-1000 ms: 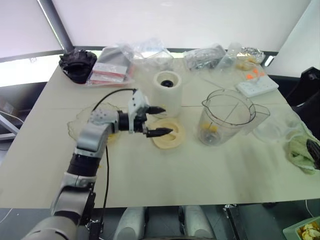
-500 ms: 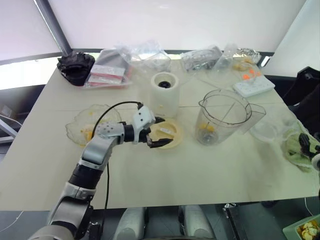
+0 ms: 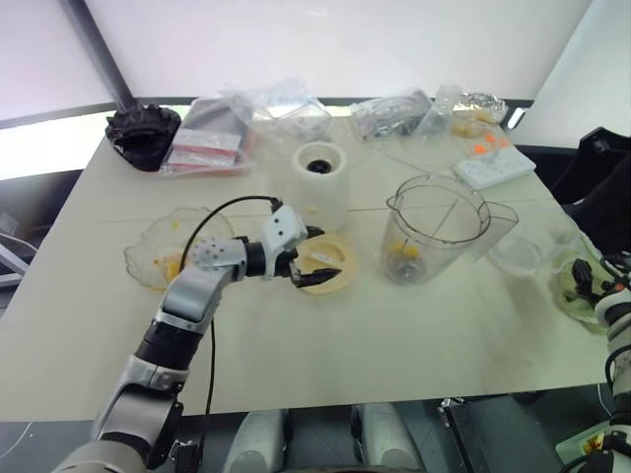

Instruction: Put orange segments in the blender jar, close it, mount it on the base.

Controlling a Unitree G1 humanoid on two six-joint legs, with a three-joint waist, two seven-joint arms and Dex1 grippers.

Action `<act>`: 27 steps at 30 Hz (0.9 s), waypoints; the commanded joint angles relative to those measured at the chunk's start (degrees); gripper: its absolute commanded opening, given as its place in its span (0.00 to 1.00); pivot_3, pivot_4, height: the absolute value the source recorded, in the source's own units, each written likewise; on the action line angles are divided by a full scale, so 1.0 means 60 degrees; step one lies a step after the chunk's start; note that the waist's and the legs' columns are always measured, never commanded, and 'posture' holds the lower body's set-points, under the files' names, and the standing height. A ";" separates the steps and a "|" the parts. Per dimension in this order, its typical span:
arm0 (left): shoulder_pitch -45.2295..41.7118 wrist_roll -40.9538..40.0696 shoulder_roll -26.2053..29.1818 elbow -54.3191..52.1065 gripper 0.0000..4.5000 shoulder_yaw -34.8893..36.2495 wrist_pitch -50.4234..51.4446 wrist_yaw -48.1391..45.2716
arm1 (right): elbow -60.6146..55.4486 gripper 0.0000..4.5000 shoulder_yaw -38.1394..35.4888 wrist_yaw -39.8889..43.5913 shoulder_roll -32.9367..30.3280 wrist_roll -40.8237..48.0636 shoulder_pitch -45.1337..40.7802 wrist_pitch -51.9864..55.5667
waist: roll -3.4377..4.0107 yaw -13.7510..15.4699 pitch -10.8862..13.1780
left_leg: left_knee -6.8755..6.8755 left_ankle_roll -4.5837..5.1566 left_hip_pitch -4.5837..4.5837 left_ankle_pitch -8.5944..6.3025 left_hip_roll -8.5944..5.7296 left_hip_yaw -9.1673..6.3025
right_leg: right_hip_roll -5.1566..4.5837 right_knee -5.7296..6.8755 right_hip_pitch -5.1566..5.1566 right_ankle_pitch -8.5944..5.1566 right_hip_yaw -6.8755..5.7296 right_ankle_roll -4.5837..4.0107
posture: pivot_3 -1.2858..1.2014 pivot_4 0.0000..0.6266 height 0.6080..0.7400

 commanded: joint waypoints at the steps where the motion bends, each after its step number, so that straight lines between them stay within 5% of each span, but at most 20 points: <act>1: -0.0273 -0.0007 0.0069 -0.0159 0.99 0.0031 -0.0212 0.0073 | 0.0059 0.96 -0.0081 0.0025 0.0003 -0.0052 -0.0257 -0.0286 | 0.0000 -0.0003 0.0000 | 0.0000 0.0000 0.0000 0.0000 0.0000 0.0000 | 0.0000 0.0000 0.0000 0.0000 0.0000 0.0000 | 0.52 0.24 1.00; 27: -0.0572 0.0183 0.0237 -0.0139 0.99 -0.0030 -0.0557 0.0144 | 0.3831 0.96 0.0382 0.0164 -0.0381 -0.0758 -0.2562 -0.2367 | 0.0001 -0.0055 0.0006 | -0.0011 0.0001 0.0001 -0.0001 -0.0006 0.0002 | 0.0004 -0.0012 -0.0002 0.0000 0.0002 0.0001 | 0.52 0.24 1.00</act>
